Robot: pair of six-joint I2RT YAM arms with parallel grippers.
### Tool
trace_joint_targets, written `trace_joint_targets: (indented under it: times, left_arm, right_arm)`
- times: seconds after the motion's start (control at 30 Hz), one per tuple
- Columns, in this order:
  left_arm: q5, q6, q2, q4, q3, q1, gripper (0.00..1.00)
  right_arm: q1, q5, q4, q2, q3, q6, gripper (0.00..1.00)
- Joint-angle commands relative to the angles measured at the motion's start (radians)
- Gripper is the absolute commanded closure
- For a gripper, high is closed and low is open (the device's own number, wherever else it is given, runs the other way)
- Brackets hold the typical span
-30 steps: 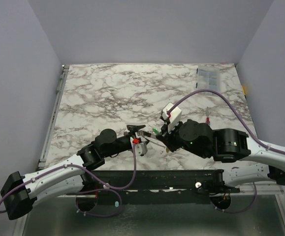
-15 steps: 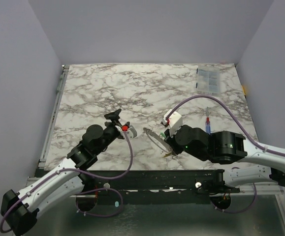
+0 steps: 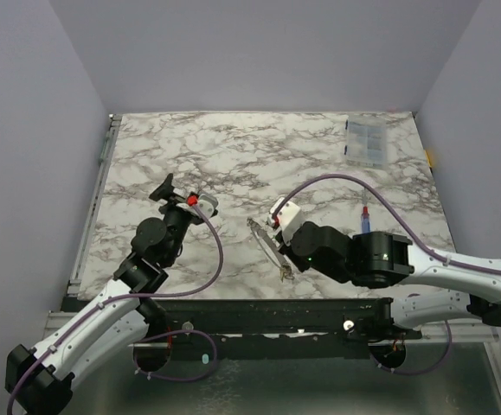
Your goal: Put the keys on the keyring
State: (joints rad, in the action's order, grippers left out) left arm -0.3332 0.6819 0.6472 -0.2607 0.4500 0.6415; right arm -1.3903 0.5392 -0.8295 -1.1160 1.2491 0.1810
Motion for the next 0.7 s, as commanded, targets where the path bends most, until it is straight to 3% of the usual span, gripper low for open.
trace_joint_targets:
  times: [0.0, 0.27, 0.5, 0.67]
  left_arm:
    - [-0.189, -0.143, -0.006, -0.143, -0.003, -0.036, 0.02]
    - [-0.237, -0.279, -0.013, -0.173, 0.012, -0.084, 0.01]
    - [-0.274, -0.343, -0.012, -0.175, 0.028, -0.091, 0.01]
    - [-0.276, -0.342, -0.024, -0.176, 0.022, -0.092, 0.01]
  right_arm:
    - [0.032, -0.016, 0.159, -0.043, -0.042, -0.061, 0.99]
    - [0.23, -0.256, 0.343, -0.222, -0.024, -0.089, 0.99]
    - [0.324, -0.398, 0.396, -0.482, 0.14, -0.107, 0.99]
    - [0.358, -0.488, 0.39, -0.698, 0.352, -0.104, 0.99]
